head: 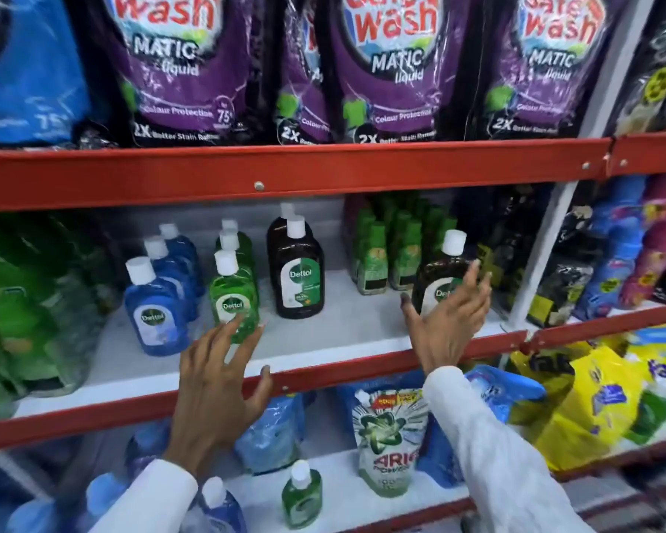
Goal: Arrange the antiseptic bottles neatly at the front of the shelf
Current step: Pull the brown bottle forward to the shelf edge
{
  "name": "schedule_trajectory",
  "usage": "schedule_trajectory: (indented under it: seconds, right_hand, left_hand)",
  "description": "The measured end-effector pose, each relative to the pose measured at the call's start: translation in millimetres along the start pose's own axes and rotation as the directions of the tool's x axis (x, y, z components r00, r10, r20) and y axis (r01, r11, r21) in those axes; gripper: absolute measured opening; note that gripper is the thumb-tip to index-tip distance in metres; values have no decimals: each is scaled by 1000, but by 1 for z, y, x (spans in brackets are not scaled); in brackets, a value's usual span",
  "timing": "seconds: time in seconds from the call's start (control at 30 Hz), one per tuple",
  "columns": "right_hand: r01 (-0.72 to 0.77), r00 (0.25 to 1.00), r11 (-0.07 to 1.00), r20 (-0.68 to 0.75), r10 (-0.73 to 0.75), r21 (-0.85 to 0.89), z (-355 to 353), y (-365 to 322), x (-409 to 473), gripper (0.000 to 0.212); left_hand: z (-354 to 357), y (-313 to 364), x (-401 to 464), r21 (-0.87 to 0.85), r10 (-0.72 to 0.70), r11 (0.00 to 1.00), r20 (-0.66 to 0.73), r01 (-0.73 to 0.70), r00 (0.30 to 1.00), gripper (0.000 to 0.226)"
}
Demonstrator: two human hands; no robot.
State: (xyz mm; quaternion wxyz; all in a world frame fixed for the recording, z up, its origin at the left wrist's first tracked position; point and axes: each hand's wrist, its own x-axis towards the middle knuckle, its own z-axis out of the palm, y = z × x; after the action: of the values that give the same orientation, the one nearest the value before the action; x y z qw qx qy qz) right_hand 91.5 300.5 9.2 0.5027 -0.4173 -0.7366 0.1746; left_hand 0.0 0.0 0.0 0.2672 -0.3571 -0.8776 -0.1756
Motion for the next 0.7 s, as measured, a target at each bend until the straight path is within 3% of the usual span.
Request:
schedule_trajectory:
  seconds: [0.1,0.2,0.43,0.7]
  right_hand:
    - [-111,992,991,65,106,77,3,6,7,124]
    - [-120,991,980,85,108,159,8,6,11,121]
    - [7,997,952,66,-28,307,5,-19,-18,118]
    - [45,942,918,289,-170,394,22,-100,-84,118]
  left_hand:
    - [5,-2,-2,1,-40,999,30,40,999,57]
    - [14,-5,-7,18,-57,998,14,57,998,55]
    - [23,-26,-21,22,-113,993,12,113,993,46]
    - [24,-60,-43,-12,-123,992,78,125,989,38]
